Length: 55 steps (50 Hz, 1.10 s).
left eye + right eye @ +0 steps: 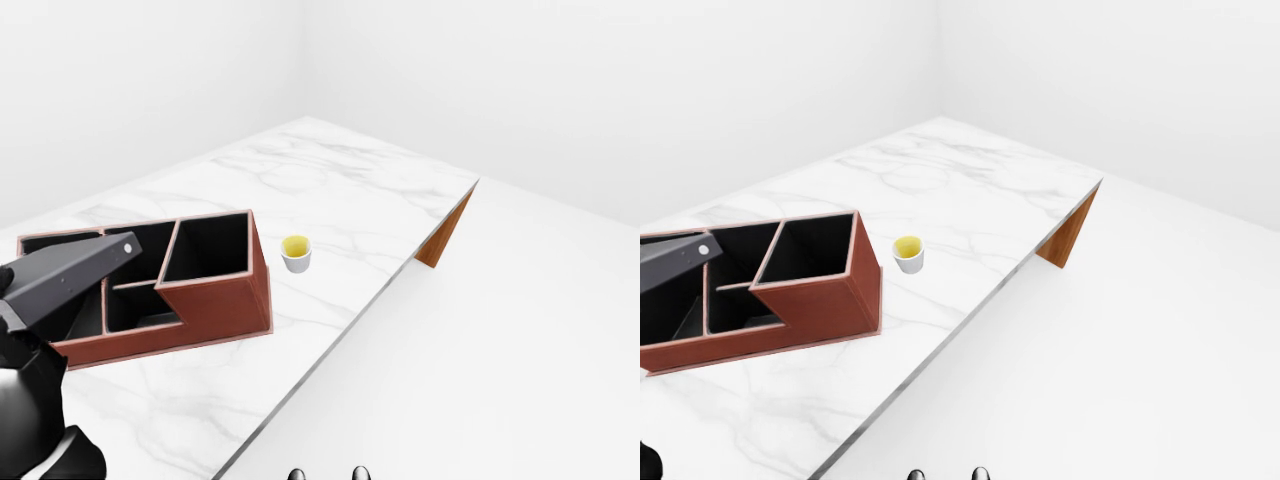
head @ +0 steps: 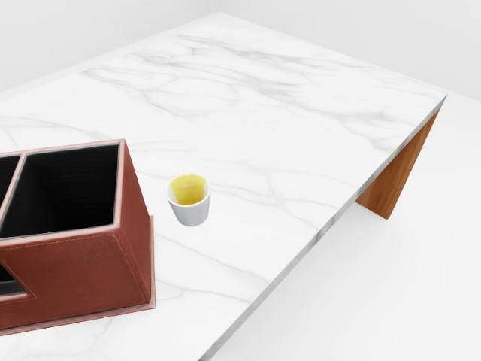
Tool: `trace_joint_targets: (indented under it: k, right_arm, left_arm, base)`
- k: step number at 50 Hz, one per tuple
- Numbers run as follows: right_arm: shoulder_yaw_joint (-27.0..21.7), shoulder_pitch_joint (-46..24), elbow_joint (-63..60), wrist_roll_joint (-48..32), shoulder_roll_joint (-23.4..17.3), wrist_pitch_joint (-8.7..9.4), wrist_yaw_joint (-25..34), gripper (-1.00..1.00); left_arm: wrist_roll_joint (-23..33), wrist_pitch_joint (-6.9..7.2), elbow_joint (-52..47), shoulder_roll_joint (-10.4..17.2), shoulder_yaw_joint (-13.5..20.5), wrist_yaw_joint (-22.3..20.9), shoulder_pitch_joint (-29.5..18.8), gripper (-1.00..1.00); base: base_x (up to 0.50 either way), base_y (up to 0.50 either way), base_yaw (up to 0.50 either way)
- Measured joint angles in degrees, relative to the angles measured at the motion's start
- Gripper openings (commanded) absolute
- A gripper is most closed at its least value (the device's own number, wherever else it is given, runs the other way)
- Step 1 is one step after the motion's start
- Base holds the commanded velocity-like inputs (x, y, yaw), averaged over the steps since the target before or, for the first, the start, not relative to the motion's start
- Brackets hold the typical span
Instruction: Pick up the book and place it in the right compartment of the caddy.
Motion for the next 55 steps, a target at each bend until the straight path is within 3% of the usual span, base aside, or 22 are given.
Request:
trace_joint_targets:
  k: [34,55]
  right_arm:
    - [0.0,-0.18,-0.01,-0.47,0.12,0.0,0.0,1.0]
    - [0.0,-0.13,0.01,-0.47,0.1,0.0,0.0,1.0]
  left_arm:
    - [10.97,0.0,0.95,6.73,-17.87,0.0,-9.88,-1.0]
    - [15.37,0.0,8.25,10.06,-24.13,0.0,-16.46,-1.0]
  base:
    - [0.0,0.0,0.0]
    - [0.0,0.0,0.0]
